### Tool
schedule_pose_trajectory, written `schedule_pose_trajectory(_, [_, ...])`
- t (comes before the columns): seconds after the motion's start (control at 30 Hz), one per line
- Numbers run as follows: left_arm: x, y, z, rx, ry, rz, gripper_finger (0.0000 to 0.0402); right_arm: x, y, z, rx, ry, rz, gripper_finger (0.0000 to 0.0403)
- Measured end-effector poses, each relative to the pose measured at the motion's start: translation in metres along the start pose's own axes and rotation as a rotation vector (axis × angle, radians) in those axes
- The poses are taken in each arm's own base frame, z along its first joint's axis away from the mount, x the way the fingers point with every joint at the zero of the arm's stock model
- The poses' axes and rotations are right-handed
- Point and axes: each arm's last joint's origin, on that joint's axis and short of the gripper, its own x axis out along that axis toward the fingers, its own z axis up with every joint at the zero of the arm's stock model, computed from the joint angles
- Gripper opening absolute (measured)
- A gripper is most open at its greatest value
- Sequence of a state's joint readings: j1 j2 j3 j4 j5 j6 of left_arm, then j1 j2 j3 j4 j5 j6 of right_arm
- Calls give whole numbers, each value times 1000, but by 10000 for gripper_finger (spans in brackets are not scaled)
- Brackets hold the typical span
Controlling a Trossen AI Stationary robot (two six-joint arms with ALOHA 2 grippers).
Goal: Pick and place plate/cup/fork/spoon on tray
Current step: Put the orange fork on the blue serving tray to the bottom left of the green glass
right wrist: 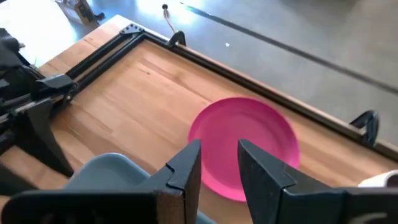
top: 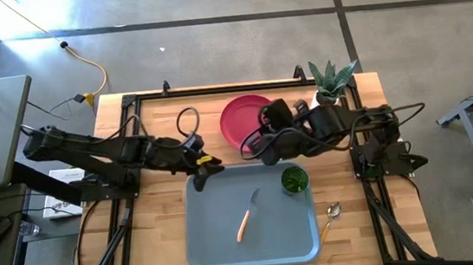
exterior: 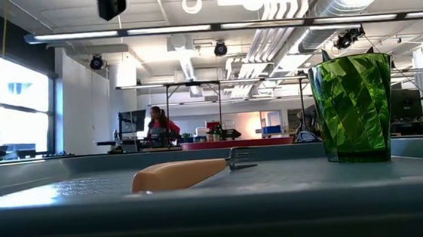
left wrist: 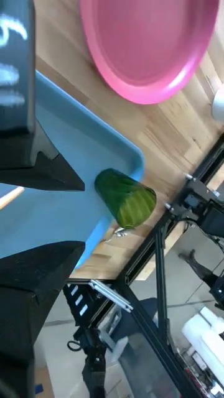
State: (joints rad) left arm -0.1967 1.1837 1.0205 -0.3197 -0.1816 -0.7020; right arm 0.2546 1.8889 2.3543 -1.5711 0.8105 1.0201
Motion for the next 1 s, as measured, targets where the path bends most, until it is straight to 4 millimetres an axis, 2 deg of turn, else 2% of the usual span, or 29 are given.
schedule_pose_trajectory(0.17, [20, -8, 12, 34, 36, 56, 131, 2, -2, 2, -79, -8, -12, 94])
schedule_pose_trajectory(0.4, [45, -9, 14, -11, 103, 135, 131, 2, -6, 6, -169, -45, -43, 94])
schedule_pose_trajectory(0.6, [66, -8, 8, -43, 186, 211, 131, -5, -22, 18, -192, -66, -48, 94])
schedule_pose_trajectory(0.8, [85, -8, 2, -90, 245, 211, 131, -13, -40, 29, -212, -94, -58, 94])
schedule_pose_trajectory(1.0, [97, -5, -7, -122, 279, 250, 131, -22, -57, 38, -221, -127, -76, 94])
